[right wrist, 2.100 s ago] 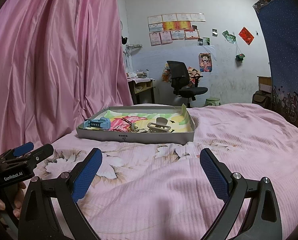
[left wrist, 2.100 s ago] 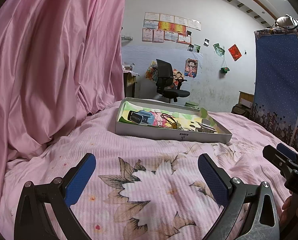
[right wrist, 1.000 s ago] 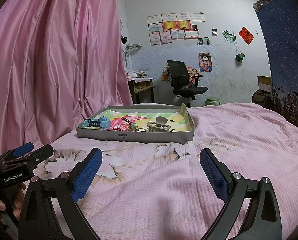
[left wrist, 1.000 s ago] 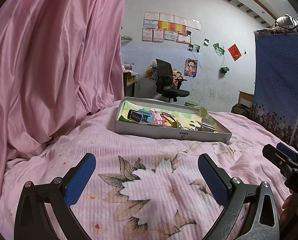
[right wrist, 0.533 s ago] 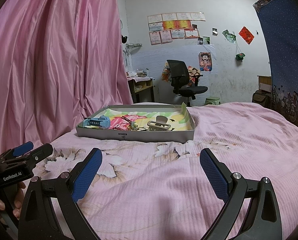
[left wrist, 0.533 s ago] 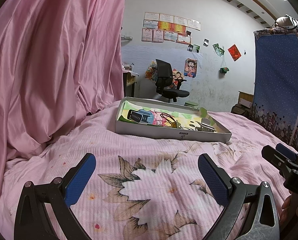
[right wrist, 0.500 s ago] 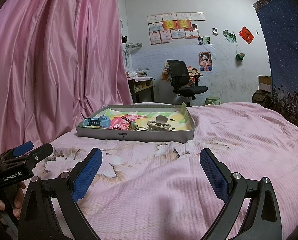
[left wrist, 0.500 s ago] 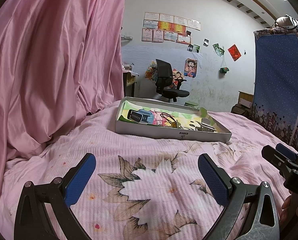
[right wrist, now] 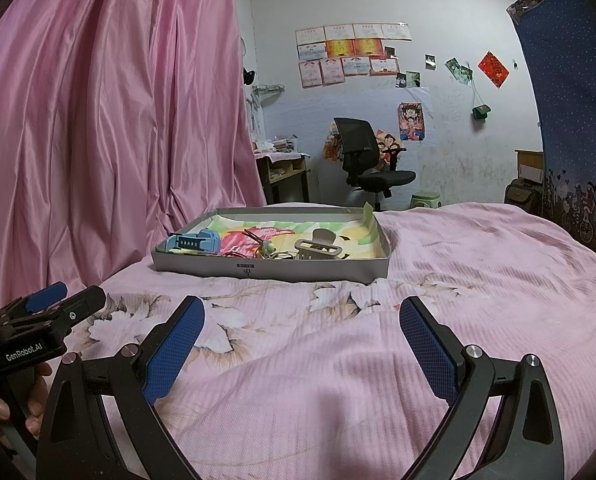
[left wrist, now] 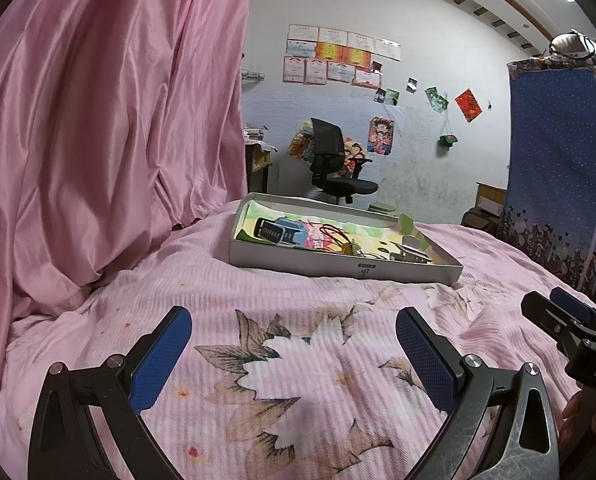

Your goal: Organize jewelry

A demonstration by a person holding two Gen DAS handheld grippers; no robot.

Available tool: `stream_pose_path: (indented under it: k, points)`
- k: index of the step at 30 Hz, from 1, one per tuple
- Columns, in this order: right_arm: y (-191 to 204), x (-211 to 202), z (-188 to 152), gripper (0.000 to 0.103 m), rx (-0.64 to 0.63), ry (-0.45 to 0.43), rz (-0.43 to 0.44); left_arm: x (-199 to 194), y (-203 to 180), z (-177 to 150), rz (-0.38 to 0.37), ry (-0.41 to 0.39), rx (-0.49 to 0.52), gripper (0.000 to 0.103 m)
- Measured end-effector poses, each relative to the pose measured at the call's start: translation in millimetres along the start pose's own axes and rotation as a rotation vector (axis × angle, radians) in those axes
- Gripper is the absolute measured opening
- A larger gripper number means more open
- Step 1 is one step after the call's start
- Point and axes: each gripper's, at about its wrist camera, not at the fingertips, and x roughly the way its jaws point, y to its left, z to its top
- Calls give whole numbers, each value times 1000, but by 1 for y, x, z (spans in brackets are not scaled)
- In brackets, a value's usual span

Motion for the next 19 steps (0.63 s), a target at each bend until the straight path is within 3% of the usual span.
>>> stream_pose_path:
  k: [19]
  points:
    - [0, 1, -2, 96, 0, 3, 0, 3, -2, -2, 37, 7, -2, 103]
